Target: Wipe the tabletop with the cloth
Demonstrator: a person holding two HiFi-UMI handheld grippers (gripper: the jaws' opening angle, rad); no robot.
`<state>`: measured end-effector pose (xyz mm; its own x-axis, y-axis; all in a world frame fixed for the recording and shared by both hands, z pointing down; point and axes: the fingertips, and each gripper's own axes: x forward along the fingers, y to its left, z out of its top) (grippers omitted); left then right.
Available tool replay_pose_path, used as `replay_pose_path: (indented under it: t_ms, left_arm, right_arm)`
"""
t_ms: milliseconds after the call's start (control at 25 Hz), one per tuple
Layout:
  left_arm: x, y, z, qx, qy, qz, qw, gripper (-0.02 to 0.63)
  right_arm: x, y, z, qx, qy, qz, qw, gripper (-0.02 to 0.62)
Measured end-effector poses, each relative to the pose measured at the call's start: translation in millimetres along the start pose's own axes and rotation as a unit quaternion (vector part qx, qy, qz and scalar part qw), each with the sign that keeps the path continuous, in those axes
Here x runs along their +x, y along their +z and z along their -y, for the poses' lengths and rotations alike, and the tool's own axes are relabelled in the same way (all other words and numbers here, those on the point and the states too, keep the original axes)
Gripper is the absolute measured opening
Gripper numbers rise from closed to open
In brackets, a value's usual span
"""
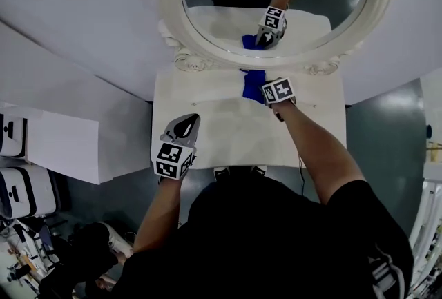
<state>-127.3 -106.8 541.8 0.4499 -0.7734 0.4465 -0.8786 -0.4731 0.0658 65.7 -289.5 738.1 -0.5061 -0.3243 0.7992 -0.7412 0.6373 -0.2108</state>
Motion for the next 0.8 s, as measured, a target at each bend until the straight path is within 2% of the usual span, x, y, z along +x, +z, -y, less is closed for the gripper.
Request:
replay_pose_path:
  t_ms: [320, 800]
  left_arm:
    - [36.9, 20.8, 39.6, 0.021, -0.033, -0.001, 0.9992, 0.012]
    - [65.6, 32.4, 69.4, 0.034, -0.054, -0.007, 0.9979, 0.012]
  right_arm:
    - [-47.4, -35.0, 81.7, 0.040, -0.040, 0.005, 0.998, 0.060]
    - [-109.9, -84.4, 177.7, 0.099, -0.094, 0.019, 0.990, 0.060]
